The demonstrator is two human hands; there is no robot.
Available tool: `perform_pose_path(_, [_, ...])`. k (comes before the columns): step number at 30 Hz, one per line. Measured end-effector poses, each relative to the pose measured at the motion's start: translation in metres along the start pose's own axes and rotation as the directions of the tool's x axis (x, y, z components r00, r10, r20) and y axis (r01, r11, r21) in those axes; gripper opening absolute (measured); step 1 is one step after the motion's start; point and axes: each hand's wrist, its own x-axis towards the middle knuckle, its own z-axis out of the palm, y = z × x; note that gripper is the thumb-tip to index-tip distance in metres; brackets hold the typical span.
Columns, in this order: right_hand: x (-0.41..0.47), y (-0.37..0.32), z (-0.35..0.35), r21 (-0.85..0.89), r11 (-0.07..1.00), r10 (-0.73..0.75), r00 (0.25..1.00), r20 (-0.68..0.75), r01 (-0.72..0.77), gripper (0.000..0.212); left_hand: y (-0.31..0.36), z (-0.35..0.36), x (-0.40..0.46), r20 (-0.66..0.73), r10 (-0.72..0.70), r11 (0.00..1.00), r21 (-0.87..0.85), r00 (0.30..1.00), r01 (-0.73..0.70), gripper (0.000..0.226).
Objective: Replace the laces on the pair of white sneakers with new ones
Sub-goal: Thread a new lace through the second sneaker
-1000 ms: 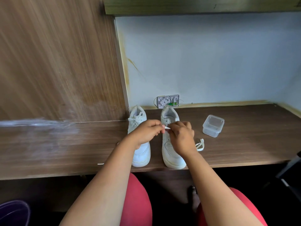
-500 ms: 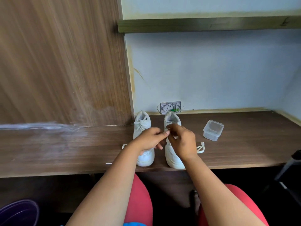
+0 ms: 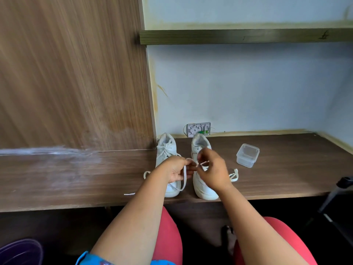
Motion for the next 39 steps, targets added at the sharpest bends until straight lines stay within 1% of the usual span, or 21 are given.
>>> perform_pose_path(2, [0.006, 0.007, -0.010, 0.047, 0.993, 0.111, 0.988, -0.111, -0.106, 0.030, 0.000, -0.007, -0.001, 0.001, 0.007, 0.997, 0.077, 1.000, -0.007, 0.028])
perform_pose_path(3, [0.009, 0.007, -0.014, 0.092, 0.980, 0.186, 0.975, -0.117, -0.176, 0.028, 0.000, -0.010, -0.001, 0.000, 0.018, 0.995, 0.097, 1.000, -0.018, 0.033])
perform_pose_path(5, [0.012, 0.012, -0.016, 0.117, 0.946, 0.310, 0.948, -0.067, -0.301, 0.023, -0.001, -0.017, 0.001, -0.052, 0.068, 0.988, 0.140, 0.996, -0.060, 0.036])
perform_pose_path(7, [0.014, 0.020, -0.011, 0.018, 0.937, 0.351, 0.936, -0.026, -0.350, 0.028, -0.005, -0.022, 0.003, -0.116, 0.146, 0.972, 0.203, 0.982, -0.120, 0.030])
perform_pose_path(11, [0.013, 0.024, 0.007, -0.112, 0.962, 0.259, 0.961, 0.098, -0.248, 0.029, -0.009, -0.029, 0.002, -0.144, 0.259, 0.911, 0.366, 0.955, -0.191, 0.016])
perform_pose_path(14, [0.014, 0.024, 0.018, -0.150, 0.964, 0.249, 0.948, 0.198, -0.221, 0.022, -0.012, -0.032, 0.004, -0.125, 0.337, 0.848, 0.472, 0.933, -0.242, 0.010])
perform_pose_path(16, [0.015, 0.026, 0.023, -0.188, 0.951, 0.289, 0.924, 0.250, -0.247, 0.019, -0.014, -0.037, 0.007, -0.117, 0.377, 0.813, 0.516, 0.919, -0.268, 0.014])
perform_pose_path(19, [0.017, 0.025, 0.024, -0.311, 0.917, 0.355, 0.865, 0.355, -0.249, 0.025, -0.015, -0.042, 0.008, -0.102, 0.401, 0.752, 0.604, 0.911, -0.263, 0.018])
perform_pose_path(22, [0.018, 0.011, 0.023, -0.290, 0.937, 0.311, 0.836, 0.451, -0.193, 0.031, -0.016, -0.045, 0.009, -0.085, 0.419, 0.727, 0.628, 0.904, -0.278, 0.019])
perform_pose_path(24, [0.018, 0.004, 0.024, -0.230, 0.961, 0.252, 0.836, 0.487, -0.156, 0.027, -0.015, -0.045, 0.006, -0.068, 0.423, 0.738, 0.604, 0.904, -0.300, 0.018])
perform_pose_path(26, [0.019, 0.003, 0.025, -0.093, 0.968, 0.252, 0.875, 0.414, -0.235, 0.020, -0.013, -0.047, 0.000, -0.038, 0.426, 0.750, 0.574, 0.904, -0.329, 0.016])
perform_pose_path(28, [0.023, 0.007, 0.021, 0.015, 0.933, 0.343, 0.902, 0.261, -0.359, 0.021, -0.009, -0.051, -0.006, -0.037, 0.435, 0.752, 0.564, 0.899, -0.340, 0.021])
perform_pose_path(29, [0.026, 0.011, 0.017, -0.050, 0.922, 0.386, 0.904, 0.186, -0.384, 0.025, -0.008, -0.053, -0.008, -0.043, 0.441, 0.754, 0.559, 0.897, -0.344, 0.022])
perform_pose_path(31, [0.027, 0.020, 0.013, -0.336, 0.874, 0.405, 0.909, 0.101, -0.352, 0.031, -0.006, -0.056, -0.011, -0.039, 0.440, 0.759, 0.549, 0.897, -0.349, 0.021])
perform_pose_path(32, [0.027, 0.021, 0.014, -0.388, 0.865, 0.389, 0.913, 0.122, -0.317, 0.035, -0.006, -0.055, -0.012, -0.027, 0.436, 0.757, 0.552, 0.900, -0.350, 0.020])
perform_pose_path(33, [0.026, 0.019, 0.016, -0.375, 0.885, 0.366, 0.911, 0.193, -0.276, 0.038, -0.007, -0.054, -0.014, -0.007, 0.435, 0.750, 0.556, 0.900, -0.358, 0.019])
perform_pose_path(35, [0.022, 0.011, 0.025, -0.255, 0.949, 0.271, 0.890, 0.366, -0.184, 0.036, -0.010, -0.049, -0.015, 0.029, 0.444, 0.748, 0.538, 0.896, -0.388, 0.019])
perform_pose_path(36, [0.019, 0.008, 0.030, -0.215, 0.965, 0.226, 0.884, 0.408, -0.147, 0.030, -0.011, -0.047, -0.015, 0.034, 0.453, 0.751, 0.524, 0.891, -0.402, 0.020])
perform_pose_path(37, [0.018, 0.004, 0.031, -0.178, 0.971, 0.218, 0.894, 0.392, -0.159, 0.026, -0.010, -0.047, -0.015, 0.030, 0.462, 0.750, 0.519, 0.886, -0.409, 0.022])
perform_pose_path(38, [0.019, 0.002, 0.029, -0.137, 0.967, 0.247, 0.918, 0.310, -0.214, 0.025, -0.009, -0.047, -0.014, 0.015, 0.469, 0.749, 0.524, 0.883, -0.406, 0.024])
perform_pose_path(39, [0.021, 0.001, 0.023, -0.114, 0.950, 0.306, 0.934, 0.183, -0.289, 0.026, -0.009, -0.048, -0.014, -0.001, 0.478, 0.747, 0.527, 0.878, -0.406, 0.025])
